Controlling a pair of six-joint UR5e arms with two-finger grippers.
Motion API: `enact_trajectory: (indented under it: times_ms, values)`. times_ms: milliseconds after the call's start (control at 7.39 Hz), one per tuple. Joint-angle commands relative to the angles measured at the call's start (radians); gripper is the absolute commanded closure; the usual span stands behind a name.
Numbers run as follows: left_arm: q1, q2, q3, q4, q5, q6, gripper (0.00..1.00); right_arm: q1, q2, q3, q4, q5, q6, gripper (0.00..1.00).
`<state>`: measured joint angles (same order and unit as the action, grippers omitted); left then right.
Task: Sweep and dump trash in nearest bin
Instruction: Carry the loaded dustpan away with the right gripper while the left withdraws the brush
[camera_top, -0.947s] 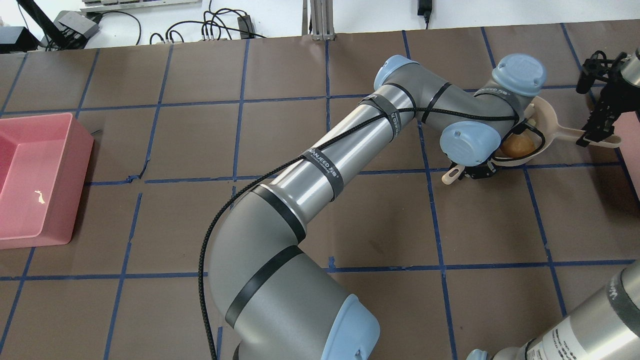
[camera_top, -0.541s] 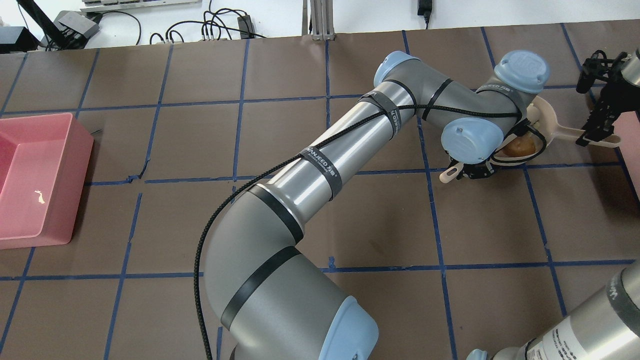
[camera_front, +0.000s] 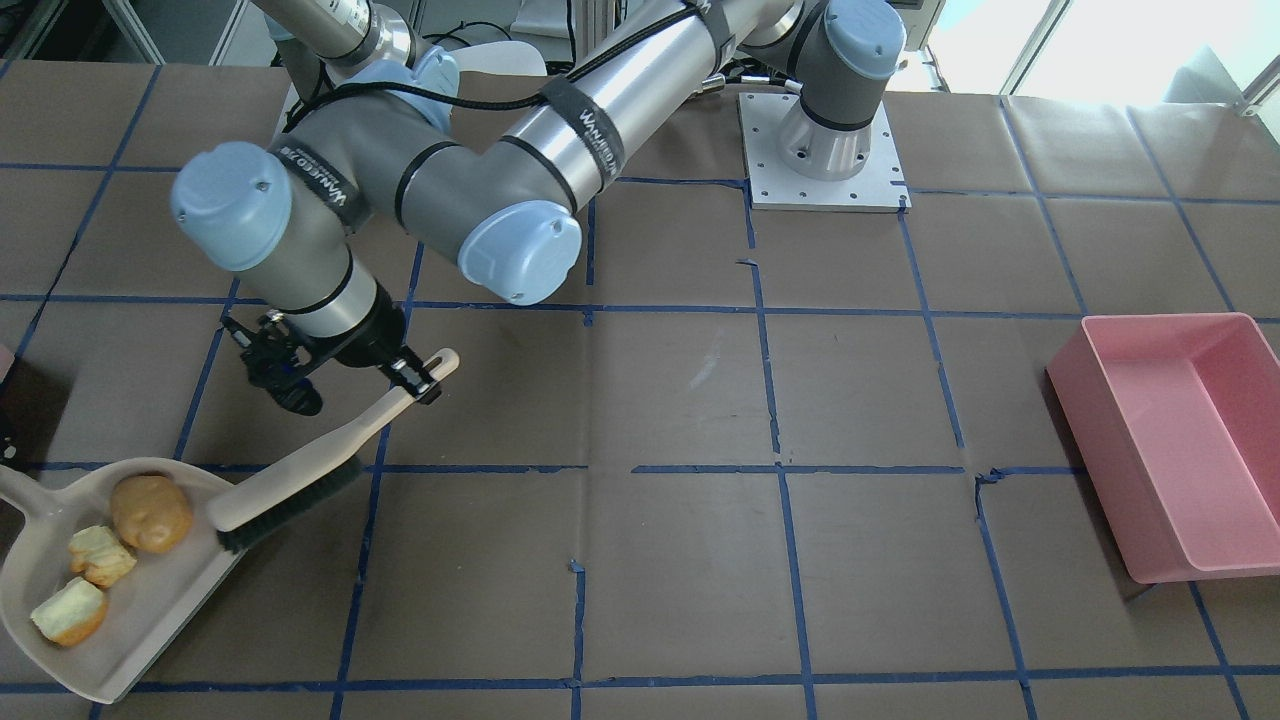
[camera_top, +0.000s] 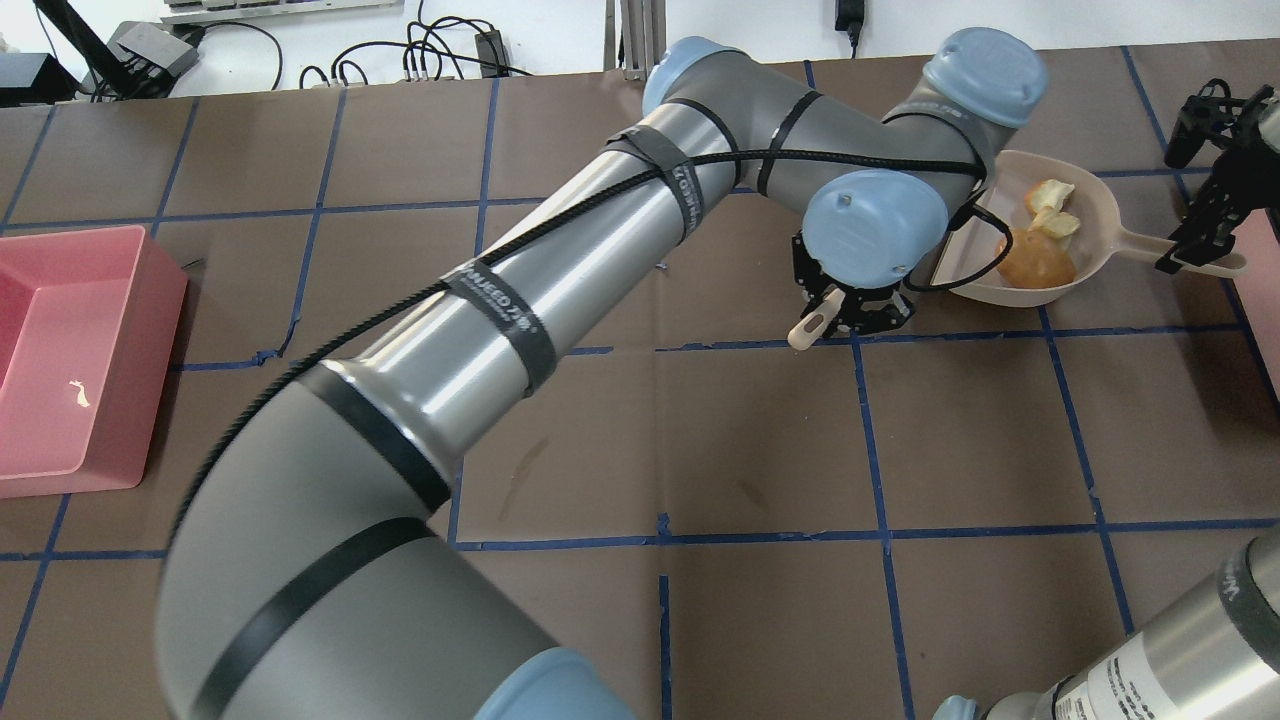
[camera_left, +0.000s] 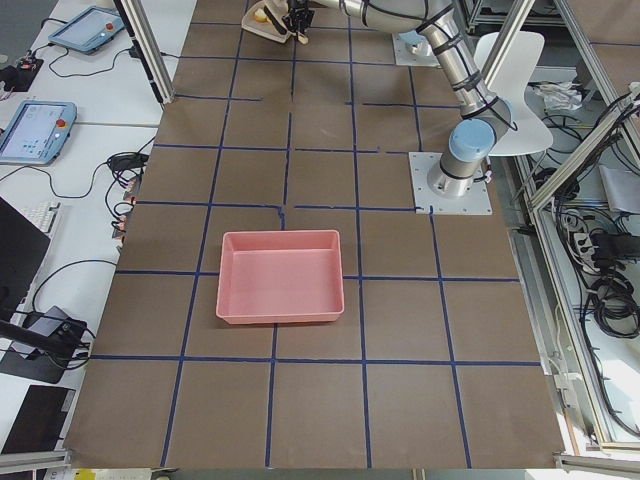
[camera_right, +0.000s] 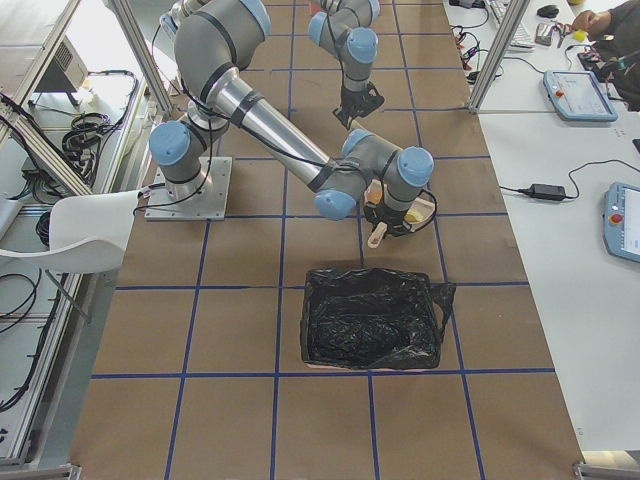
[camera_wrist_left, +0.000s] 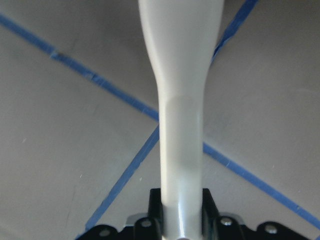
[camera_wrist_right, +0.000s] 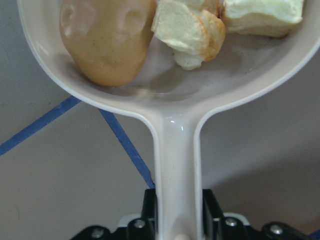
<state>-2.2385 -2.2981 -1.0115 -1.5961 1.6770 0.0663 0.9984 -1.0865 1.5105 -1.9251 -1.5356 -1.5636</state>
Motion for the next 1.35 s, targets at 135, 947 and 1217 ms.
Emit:
enact_trajectory:
  times_ms: [135,947,1217]
  values:
    - [0.101,0.372,-0.562,0.024,-0.023,-0.269,0.97,-0.088,-0.096,-0.032,0.043,0.121,0.060,0.86]
    - [0.198,0.462,-0.817,0.131,-0.249,-0.419,0.97,-0.557,-0.378,-0.047,0.287,0.118,0.079,0.96]
    - [0.197,0.436,-0.822,0.206,-0.256,-0.440,0.97,-0.693,-0.369,-0.050,0.308,0.118,0.094,0.96]
